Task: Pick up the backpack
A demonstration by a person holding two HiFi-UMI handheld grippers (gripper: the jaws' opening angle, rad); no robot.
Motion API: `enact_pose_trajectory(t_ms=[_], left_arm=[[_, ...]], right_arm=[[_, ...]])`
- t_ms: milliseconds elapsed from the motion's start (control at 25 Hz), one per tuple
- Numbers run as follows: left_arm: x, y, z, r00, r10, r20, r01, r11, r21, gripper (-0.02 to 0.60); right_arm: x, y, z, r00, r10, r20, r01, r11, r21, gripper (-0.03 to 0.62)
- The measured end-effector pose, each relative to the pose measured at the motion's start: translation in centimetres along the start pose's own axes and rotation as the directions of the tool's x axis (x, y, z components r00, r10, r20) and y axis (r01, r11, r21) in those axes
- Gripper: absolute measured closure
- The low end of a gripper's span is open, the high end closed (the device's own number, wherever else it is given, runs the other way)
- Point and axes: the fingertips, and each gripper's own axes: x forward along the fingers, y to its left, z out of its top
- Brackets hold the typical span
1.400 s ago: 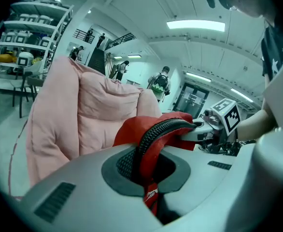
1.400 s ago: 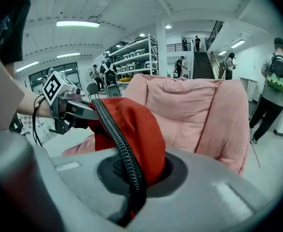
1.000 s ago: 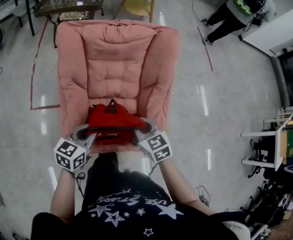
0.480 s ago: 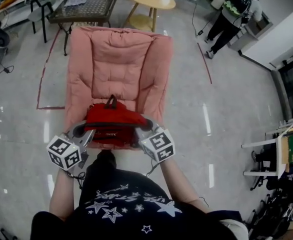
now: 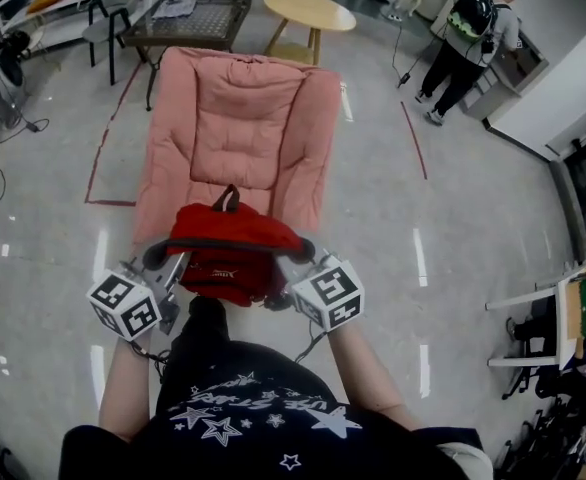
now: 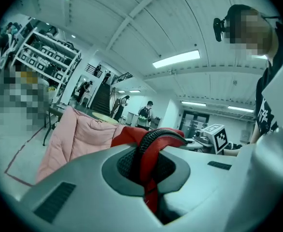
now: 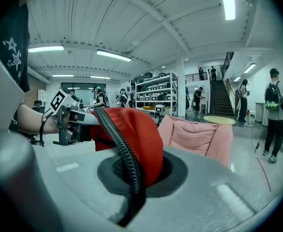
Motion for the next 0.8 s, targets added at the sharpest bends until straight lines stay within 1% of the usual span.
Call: enact_pose_trajectory(t_ms=[200,360,480,600,800], left_arm=[[-3.7,-5.6,-2.7,1.0,0.025,0.005,-0.025,1.0,-0.003,0.572],[-6.4,-7.9,-4.9,0.997,0.059,-0.04,-0.059,0.998,-0.004,0.572],[-7.6,-9.4,-5.2,0.998,0.045,-0.044,-0.044,0.999,0.012,0.572],[-8.2,-10.3,-5.5,0.999,0.029,-0.028,-0.029,0.999,-0.015,0.572],[-9.1,-9.5,-5.3,0.999,0.028,-0.023,-0.028,0.999,-0.038,0.572]], right_arm=[[-5.2,3.4,-1.5,0.999,0.042,0.032,-0.044,0.996,0.073,0.585],[-7.3,6.0,-3.0,0.996,0.08,0.027,-0.082,0.99,0.113,0.585],[-8.0,6.8,-3.3,0.994,0.105,0.035,-0.108,0.986,0.126,0.585],[-8.4,7.4,-3.9,0.993,0.118,0.031,-0.121,0.985,0.126,0.585],[-8.2,8.5,-3.8,0.995,0.102,0.013,-0.103,0.99,0.097,0.585]])
